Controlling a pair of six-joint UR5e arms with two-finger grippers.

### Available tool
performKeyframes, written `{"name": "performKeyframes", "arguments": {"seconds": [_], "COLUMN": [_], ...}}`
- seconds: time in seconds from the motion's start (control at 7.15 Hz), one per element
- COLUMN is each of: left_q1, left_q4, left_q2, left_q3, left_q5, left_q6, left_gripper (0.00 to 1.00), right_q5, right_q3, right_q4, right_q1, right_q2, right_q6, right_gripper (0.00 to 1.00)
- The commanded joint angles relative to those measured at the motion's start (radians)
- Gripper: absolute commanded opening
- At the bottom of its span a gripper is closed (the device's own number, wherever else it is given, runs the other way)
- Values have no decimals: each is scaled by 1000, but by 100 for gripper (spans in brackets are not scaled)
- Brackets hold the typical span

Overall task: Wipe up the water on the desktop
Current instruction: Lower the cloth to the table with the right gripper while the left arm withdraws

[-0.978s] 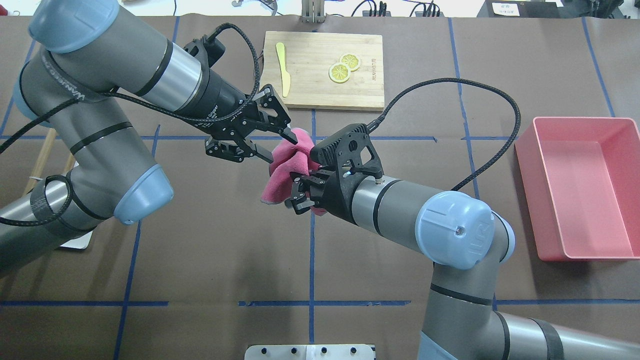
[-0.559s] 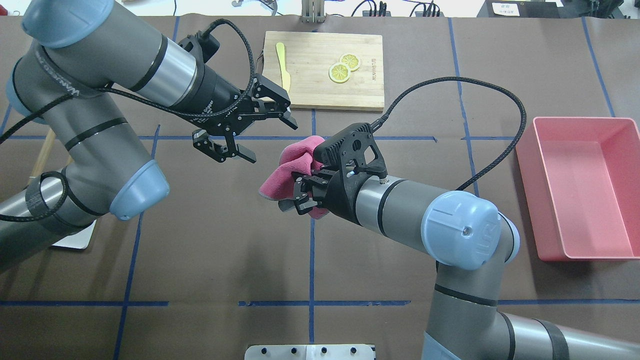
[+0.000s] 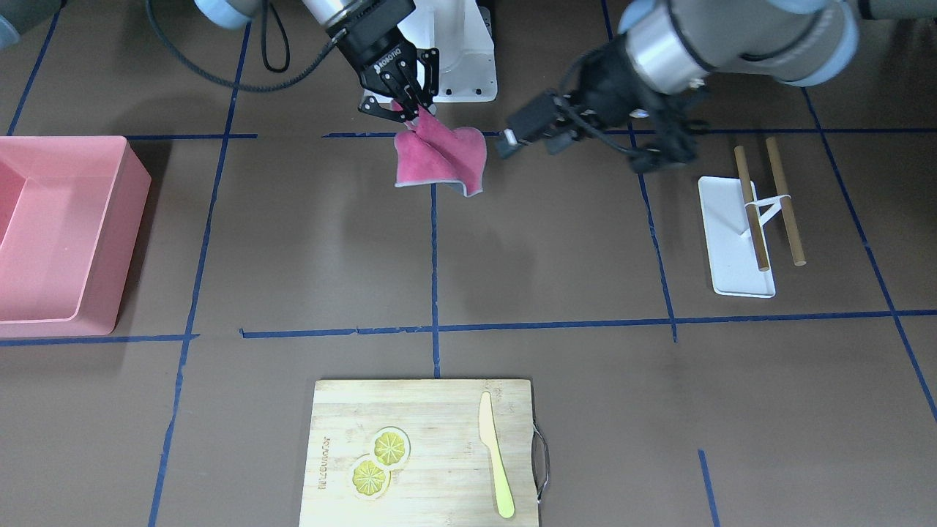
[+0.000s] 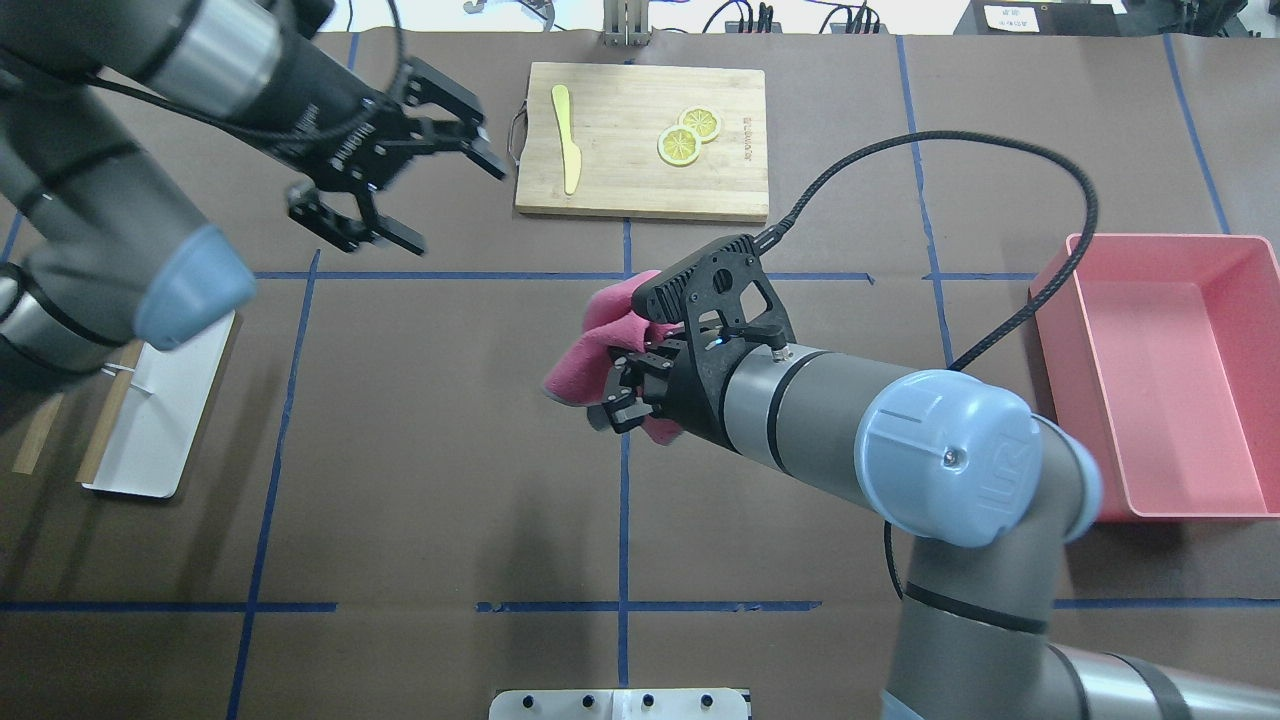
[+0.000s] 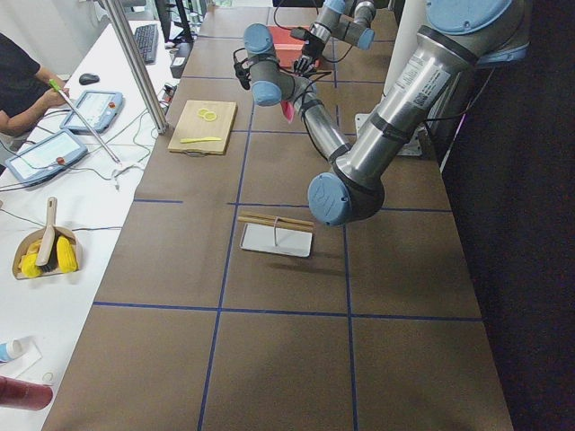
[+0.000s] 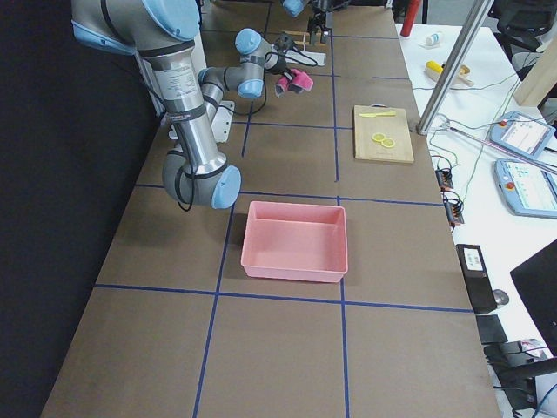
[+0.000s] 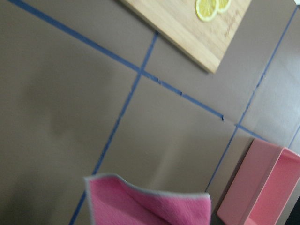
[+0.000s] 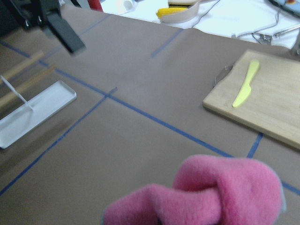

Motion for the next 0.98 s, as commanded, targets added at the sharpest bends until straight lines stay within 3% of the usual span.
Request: {"name": "performKeyframes", "arguments": {"seconds": [0.0,0.28,0.42,0.56,0.7,0.84], "left_q1": [-110,-213,-221,-227,-223,-224], "left_q4": [41,77,171,357,556,642], "left_q2": [69,98,118,135,180,208], "left_q3": [5,-21,-59,-120,-202,-244], "left_q5": [-4,72,193,305,397,430], "left_q6": [116,212,372,617,838,952], "left_gripper": [100,100,100,100,100,100], "right_q5": [131,365,506,588,606,663], "right_q3": [128,127,119,105,90,33], "right_q4": [-423,-552,-611,-657,-680,-695], "right_q1": [7,152,244,302,312,312], "right_q2": [22,22,16,16,15,16], "right_q6": [4,23,23,23,23,23], "right_gripper": [0,0,0,0,0,0]}}
